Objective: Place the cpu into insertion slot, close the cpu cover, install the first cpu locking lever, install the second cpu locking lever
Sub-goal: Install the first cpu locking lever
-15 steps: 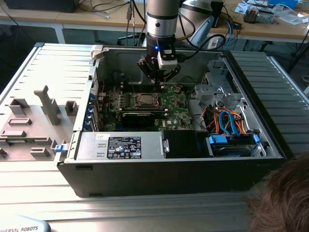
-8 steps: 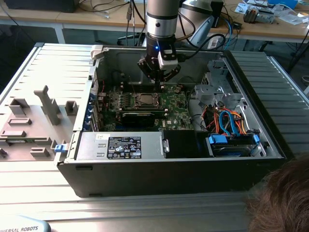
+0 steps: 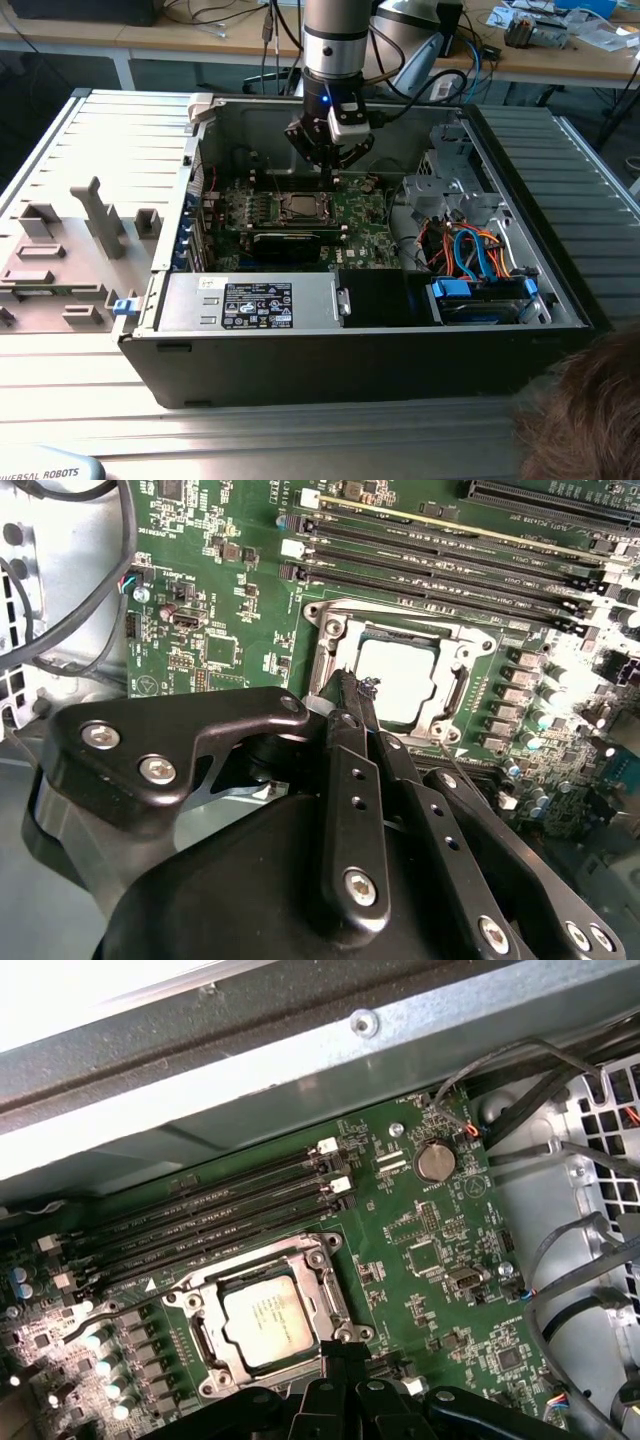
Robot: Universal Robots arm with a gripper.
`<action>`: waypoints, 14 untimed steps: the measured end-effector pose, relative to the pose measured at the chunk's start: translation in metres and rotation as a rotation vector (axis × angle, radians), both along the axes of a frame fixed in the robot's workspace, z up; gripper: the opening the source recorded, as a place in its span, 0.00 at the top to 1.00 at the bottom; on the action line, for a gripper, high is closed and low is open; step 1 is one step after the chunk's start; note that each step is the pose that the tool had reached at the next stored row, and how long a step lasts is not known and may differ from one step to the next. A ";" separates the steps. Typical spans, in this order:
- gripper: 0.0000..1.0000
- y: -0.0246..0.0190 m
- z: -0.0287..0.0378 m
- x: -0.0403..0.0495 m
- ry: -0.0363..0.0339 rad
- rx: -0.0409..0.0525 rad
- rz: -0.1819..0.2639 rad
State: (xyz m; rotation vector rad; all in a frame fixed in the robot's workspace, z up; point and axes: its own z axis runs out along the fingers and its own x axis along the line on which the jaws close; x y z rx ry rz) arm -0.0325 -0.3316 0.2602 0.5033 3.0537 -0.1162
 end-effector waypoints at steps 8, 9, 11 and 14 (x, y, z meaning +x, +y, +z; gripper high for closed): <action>0.89 0.0000 0.0000 0.0000 0.0000 0.0000 0.017; 0.89 0.0000 0.0000 0.0000 0.0000 0.0000 0.020; 0.89 0.0000 0.0000 0.0000 0.0000 0.0000 0.025; 0.89 0.0000 0.0000 0.0000 0.0000 0.0000 0.032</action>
